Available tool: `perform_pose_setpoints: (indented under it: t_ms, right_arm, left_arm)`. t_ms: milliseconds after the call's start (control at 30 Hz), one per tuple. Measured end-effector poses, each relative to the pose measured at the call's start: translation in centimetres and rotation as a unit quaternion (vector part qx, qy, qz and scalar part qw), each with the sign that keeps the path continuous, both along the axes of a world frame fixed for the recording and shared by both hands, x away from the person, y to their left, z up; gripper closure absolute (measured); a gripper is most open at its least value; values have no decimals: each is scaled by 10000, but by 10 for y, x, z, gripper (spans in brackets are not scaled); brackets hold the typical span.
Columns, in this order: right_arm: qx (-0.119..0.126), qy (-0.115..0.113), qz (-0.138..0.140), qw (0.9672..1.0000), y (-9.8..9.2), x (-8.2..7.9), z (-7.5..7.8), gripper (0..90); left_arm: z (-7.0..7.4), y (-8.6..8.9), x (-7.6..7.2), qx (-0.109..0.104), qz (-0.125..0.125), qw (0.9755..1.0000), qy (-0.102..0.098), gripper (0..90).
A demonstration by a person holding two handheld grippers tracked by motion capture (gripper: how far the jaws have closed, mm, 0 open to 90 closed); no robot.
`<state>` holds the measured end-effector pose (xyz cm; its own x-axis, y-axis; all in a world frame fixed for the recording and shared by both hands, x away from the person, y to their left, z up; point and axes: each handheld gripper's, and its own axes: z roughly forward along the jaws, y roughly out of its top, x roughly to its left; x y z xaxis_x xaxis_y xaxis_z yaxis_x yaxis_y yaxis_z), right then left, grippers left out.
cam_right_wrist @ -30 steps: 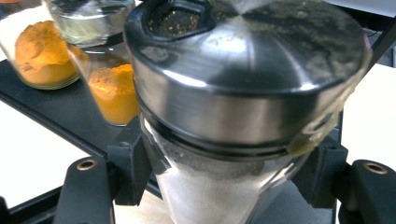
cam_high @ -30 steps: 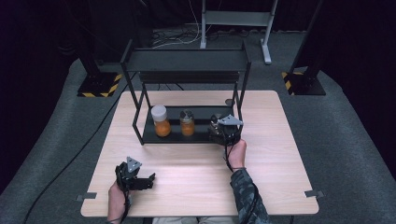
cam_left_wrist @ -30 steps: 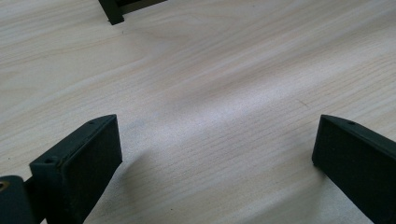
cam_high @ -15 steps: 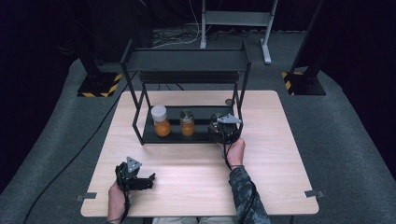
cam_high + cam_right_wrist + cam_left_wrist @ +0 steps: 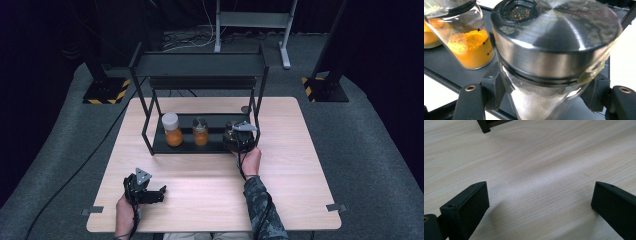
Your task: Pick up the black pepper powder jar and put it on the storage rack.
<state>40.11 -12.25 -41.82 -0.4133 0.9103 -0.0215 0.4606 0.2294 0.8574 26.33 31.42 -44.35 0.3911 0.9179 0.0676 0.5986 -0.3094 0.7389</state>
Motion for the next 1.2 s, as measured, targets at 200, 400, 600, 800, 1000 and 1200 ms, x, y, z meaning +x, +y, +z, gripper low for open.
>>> perform_pose_setpoints:
  t_ms: [200, 400, 600, 800, 1000, 1200]
  right_arm:
    - [29, 11, -60, 10000, 1, 3, -3, 303]
    - [66, 40, -141, 9999, 1, 6, -6, 303]
    - [98, 2, -176, 9998, 3, 7, -9, 303]
    - [241, -114, -259, 9993, 3, 3, -17, 303]
    - [143, -281, -336, 9989, 11, -3, -24, 302]
    - [163, -318, -359, 9987, 11, -4, -26, 302]
  left_arm:
    - [0, 0, 0, 1, -1, 10000, 0, 12]
    - [0, 0, 0, 1, -1, 10000, 1, 11]
    - [0, 0, 0, 3, -1, 10000, -2, 12]
    - [0, 0, 0, 2, 0, 10000, -1, 11]
    - [0, 0, 0, 5, -1, 10000, -2, 11]
    - [0, 0, 0, 3, 0, 10000, -1, 11]
